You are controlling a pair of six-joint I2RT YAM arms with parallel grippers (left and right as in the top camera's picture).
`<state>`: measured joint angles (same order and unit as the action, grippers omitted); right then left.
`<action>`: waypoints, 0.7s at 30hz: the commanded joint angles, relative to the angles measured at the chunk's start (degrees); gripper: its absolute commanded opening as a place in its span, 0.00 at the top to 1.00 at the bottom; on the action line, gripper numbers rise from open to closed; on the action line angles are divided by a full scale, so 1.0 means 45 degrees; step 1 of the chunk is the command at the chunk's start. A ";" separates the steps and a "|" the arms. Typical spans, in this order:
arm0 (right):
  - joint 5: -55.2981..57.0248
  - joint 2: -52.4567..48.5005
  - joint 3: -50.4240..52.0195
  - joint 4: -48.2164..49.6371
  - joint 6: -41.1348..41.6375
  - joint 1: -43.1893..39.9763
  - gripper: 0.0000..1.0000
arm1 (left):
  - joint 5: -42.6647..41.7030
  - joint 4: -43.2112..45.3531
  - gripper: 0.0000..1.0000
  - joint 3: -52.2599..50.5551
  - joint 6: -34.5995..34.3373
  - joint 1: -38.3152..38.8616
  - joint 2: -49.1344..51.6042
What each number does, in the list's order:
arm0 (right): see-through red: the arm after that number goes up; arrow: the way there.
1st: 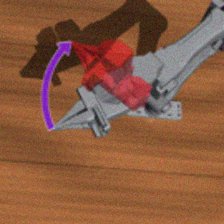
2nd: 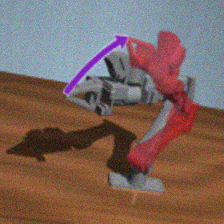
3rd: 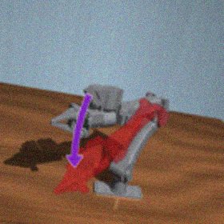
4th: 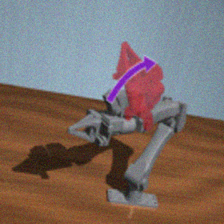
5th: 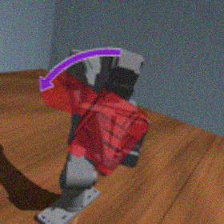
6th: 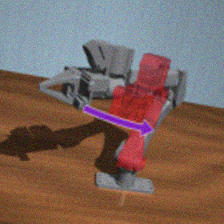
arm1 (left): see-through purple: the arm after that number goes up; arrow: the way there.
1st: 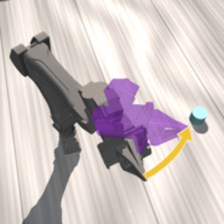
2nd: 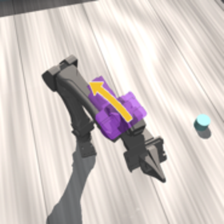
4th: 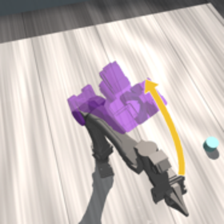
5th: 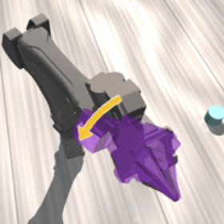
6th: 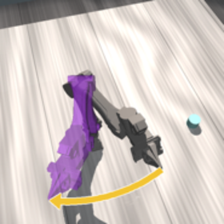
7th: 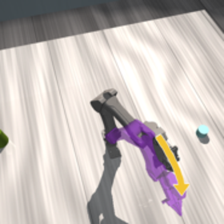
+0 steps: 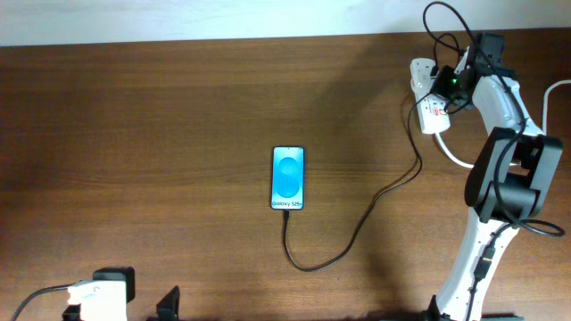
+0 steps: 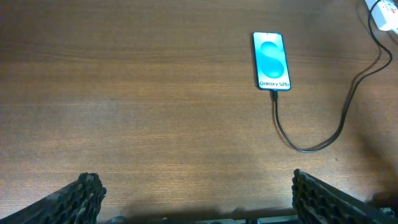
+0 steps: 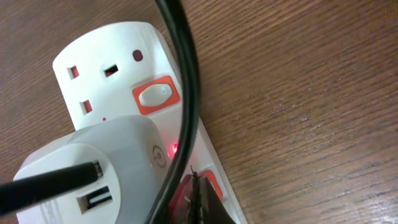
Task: Plug charger to phone and switch on socket
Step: 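Lift the right gripper off the power strip and pull it back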
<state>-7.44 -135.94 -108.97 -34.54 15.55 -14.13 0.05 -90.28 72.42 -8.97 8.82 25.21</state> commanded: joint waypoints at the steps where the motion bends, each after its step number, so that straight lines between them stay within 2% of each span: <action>1: 0.0427 -0.0602 0.0699 -0.1365 -0.0019 0.0627 0.96 | 0.0034 -0.0005 0.01 -0.0053 0.0058 0.0005 -0.0068; 7: 0.1146 0.0962 0.0699 -0.3070 -0.0024 -0.0510 0.96 | 0.0034 -0.0010 0.01 -0.0053 0.0058 0.0000 -0.0068; 13: 0.1146 0.3521 0.0699 -0.5421 -0.0029 -0.1710 0.96 | 0.0034 -0.0010 0.01 -0.0053 0.0058 0.0000 -0.0068; 21: 0.1093 0.7907 0.0699 -0.7597 -0.0024 -0.1268 0.96 | 0.0034 -0.0005 0.01 -0.0053 0.0058 0.0000 -0.0068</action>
<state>-2.81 -107.24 -105.58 -66.32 15.64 -21.96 0.05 -90.28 72.42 -8.97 8.82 25.21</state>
